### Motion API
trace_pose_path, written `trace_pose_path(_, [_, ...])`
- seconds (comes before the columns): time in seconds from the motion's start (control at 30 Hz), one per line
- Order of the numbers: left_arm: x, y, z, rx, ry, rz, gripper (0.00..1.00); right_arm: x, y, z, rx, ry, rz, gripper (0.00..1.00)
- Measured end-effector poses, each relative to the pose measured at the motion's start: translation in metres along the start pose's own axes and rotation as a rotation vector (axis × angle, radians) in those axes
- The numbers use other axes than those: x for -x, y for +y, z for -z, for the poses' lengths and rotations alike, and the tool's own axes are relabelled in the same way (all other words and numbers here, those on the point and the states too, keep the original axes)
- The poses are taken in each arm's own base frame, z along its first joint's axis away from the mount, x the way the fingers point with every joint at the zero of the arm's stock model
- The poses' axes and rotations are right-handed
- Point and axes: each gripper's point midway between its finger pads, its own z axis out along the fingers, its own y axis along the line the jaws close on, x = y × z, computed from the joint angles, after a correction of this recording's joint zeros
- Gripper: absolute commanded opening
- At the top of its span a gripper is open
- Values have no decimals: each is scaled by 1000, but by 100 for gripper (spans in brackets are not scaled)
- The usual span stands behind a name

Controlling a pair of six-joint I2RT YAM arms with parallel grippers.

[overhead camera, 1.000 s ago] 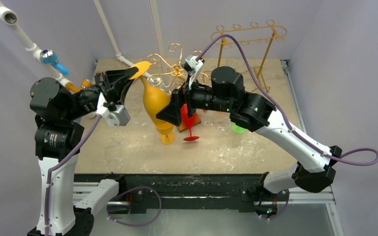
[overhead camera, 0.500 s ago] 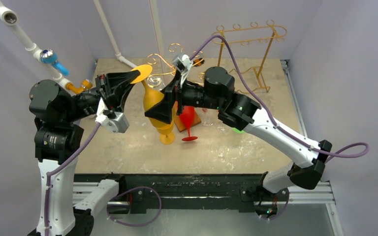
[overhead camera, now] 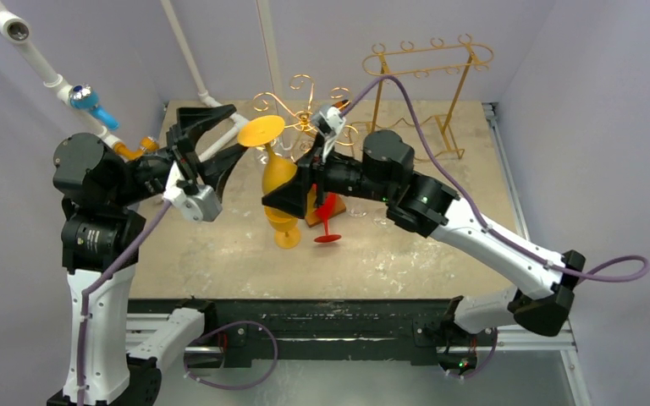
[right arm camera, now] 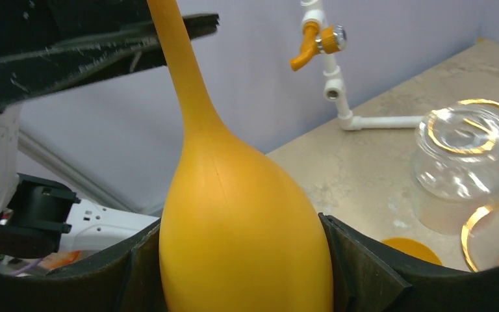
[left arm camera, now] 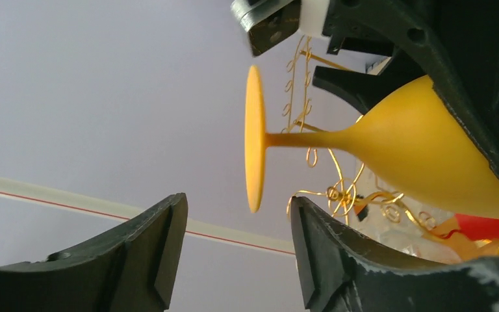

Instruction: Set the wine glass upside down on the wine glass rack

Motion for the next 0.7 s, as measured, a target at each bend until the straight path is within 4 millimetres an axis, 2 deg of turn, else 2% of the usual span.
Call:
trace_pose_path(0.13, [-7, 8, -3, 25, 31, 124, 80, 2, -10, 31, -102, -59, 21, 23])
trace_pose_path(0.27, [-21, 22, -7, 61, 90, 292, 82, 1, -23, 62, -208, -121, 35, 25])
trace_pose_path(0.33, [-29, 24, -7, 80, 125, 363, 82, -6, -35, 73, -268, -130, 35, 21])
trace_pose_path(0.47, [-57, 10, -8, 93, 223, 527, 80, -27, -69, 82, -385, -108, 23, 15])
trace_pose_path(0.63, [-82, -5, -7, 90, 323, 662, 74, -59, -127, 94, -533, -49, -10, 14])
trace_pose_path(0.7, [-88, -12, -5, 83, 355, 692, 70, -67, -141, 96, -568, -34, -18, 12])
